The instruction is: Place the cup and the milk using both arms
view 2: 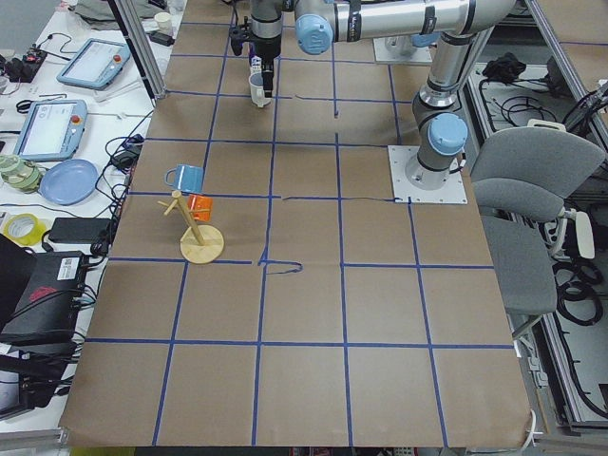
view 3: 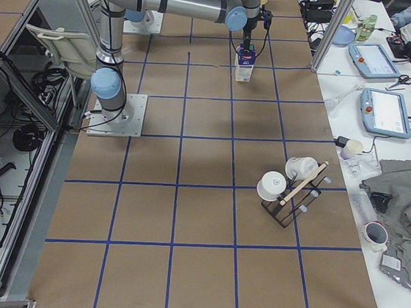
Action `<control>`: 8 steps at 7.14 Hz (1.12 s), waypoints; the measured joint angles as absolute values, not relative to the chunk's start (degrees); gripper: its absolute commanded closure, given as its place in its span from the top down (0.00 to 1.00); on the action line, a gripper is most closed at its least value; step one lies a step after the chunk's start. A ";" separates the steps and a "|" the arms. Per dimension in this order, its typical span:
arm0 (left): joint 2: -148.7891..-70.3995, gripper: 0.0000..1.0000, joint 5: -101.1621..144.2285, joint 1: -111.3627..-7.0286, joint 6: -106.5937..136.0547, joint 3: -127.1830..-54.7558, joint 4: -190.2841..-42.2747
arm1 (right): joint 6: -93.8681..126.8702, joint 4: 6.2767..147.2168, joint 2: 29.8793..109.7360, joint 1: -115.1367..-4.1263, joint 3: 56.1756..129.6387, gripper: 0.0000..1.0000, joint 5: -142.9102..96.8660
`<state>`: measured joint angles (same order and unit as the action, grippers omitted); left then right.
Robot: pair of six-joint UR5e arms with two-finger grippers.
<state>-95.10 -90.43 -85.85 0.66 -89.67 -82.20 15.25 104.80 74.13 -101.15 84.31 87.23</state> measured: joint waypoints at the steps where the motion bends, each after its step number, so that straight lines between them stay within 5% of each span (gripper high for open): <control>1: -94.74 1.00 -90.51 -85.71 0.71 -89.55 -82.26 | 15.24 100.09 77.21 -101.01 83.06 1.00 88.12; 8: -92.82 1.00 -91.04 -86.50 0.26 -90.74 -82.48 | 10.32 91.00 86.27 -98.33 83.55 1.00 94.01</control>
